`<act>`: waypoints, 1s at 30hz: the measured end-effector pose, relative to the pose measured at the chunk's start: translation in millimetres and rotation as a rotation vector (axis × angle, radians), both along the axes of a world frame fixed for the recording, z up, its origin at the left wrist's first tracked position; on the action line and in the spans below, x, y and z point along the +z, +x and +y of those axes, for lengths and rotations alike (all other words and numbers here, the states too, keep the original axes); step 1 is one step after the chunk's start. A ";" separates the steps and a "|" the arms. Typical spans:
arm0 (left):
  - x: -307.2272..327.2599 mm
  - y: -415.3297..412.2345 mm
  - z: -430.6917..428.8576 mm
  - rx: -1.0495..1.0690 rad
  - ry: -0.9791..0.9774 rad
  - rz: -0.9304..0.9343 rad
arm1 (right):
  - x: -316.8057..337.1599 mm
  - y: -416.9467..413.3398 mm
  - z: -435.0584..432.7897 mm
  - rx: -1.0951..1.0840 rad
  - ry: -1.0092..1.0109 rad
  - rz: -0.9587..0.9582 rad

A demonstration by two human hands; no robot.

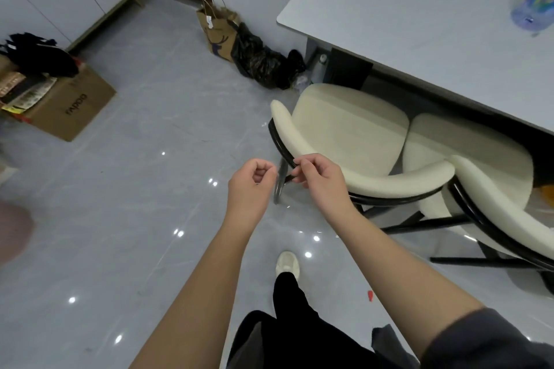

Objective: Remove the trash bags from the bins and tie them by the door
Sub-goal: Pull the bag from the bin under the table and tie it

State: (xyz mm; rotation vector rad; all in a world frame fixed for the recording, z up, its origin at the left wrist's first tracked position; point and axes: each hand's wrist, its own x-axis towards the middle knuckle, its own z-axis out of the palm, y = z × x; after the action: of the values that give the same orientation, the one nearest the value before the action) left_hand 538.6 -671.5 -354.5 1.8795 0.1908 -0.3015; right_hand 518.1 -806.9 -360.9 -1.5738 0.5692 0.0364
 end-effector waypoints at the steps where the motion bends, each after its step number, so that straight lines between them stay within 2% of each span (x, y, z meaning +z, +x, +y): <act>1: -0.9 -9.2 -4.7 -0.002 -0.001 -0.017 | 0.1 -10.6 -4.3 0.007 -0.003 -0.009; 7: -5.3 -82.3 -36.1 -0.035 -0.034 -0.090 | -7.6 -98.6 -38.8 0.026 -0.055 -0.034; 18: 9.9 -214.9 -113.2 -0.054 -0.025 -0.055 | 4.6 -230.5 -120.2 0.050 -0.086 0.013; 23: 9.0 -257.9 -184.3 -0.036 -0.030 -0.059 | 3.1 -266.4 -186.8 0.081 -0.095 0.016; 30: -1.2 -311.9 -312.7 0.042 -0.033 -0.001 | -6.4 -309.8 -323.3 0.138 -0.106 0.059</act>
State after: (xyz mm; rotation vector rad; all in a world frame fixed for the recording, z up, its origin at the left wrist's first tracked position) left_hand 226.6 -984.3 -355.7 1.8410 0.2231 -0.2732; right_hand 208.2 -1130.2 -367.3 -1.7183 0.5152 0.1594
